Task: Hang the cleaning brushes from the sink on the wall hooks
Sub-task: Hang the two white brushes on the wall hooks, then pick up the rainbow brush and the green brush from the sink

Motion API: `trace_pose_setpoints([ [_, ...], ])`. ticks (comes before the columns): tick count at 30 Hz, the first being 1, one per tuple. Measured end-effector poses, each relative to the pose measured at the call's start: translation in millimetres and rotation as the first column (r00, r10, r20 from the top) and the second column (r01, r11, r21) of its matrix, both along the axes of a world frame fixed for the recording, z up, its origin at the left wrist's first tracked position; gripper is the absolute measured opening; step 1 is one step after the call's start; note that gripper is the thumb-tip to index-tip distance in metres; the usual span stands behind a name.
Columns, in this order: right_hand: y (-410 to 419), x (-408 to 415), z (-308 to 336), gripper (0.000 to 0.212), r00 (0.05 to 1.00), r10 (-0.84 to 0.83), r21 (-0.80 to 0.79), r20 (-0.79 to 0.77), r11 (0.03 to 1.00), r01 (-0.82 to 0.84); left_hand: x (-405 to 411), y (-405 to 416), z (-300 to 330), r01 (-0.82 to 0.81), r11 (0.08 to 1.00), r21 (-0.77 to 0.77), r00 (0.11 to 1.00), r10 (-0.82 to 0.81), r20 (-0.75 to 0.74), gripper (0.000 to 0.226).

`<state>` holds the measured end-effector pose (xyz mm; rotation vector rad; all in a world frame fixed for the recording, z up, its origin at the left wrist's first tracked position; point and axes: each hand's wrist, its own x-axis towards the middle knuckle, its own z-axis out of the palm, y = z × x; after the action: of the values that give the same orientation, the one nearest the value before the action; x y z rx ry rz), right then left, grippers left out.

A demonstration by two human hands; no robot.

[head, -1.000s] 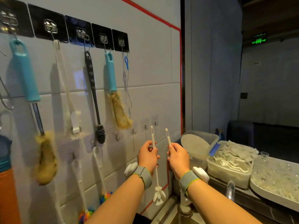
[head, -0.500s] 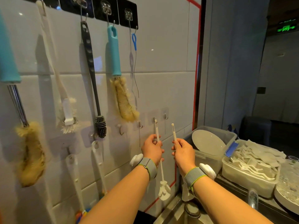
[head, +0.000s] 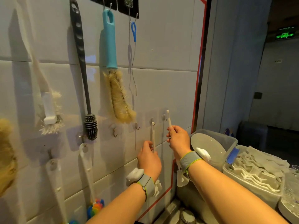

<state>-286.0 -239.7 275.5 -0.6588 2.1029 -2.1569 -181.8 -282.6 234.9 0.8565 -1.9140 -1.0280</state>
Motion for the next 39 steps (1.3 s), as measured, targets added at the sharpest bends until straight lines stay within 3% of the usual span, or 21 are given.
trace_pose_setpoints([
  [13,-15,6,-31,0.025,0.970,0.122,-0.042,0.211,0.992,-0.115,7,0,-4,0.021,1.000,-0.014,1.000,-0.021,0.007,0.024],
  [17,-11,9,-39,0.023,0.981,0.110,0.014,0.161,0.993,-0.114,16,0,-7,0.035,0.999,-0.028,0.999,-0.034,0.022,0.022],
  [21,8,22,-59,0.010,0.999,-0.022,0.208,0.028,0.978,0.016,34,3,-17,0.076,0.993,-0.094,0.992,-0.066,0.105,0.021],
  [25,39,46,-109,0.028,0.987,0.004,0.506,-0.158,0.859,0.077,53,8,-46,0.193,0.965,-0.179,0.951,-0.139,0.276,0.024],
  [29,71,89,-181,0.042,0.942,0.200,0.845,-0.270,0.519,0.132,79,20,-100,0.327,0.920,-0.215,0.854,-0.191,0.483,0.034],
  [32,91,116,-221,0.043,0.901,0.277,0.892,-0.334,0.402,0.208,93,28,-134,0.434,0.861,-0.265,0.767,-0.200,0.609,0.039],
  [37,127,147,-297,0.043,0.946,0.278,0.972,-0.166,0.208,0.109,111,48,-212,0.599,0.778,-0.189,0.551,-0.228,0.803,0.039],
  [39,141,155,-319,0.041,0.964,0.233,0.974,-0.128,0.211,0.079,118,53,-236,0.627,0.764,-0.149,0.495,-0.243,0.834,0.041],
])
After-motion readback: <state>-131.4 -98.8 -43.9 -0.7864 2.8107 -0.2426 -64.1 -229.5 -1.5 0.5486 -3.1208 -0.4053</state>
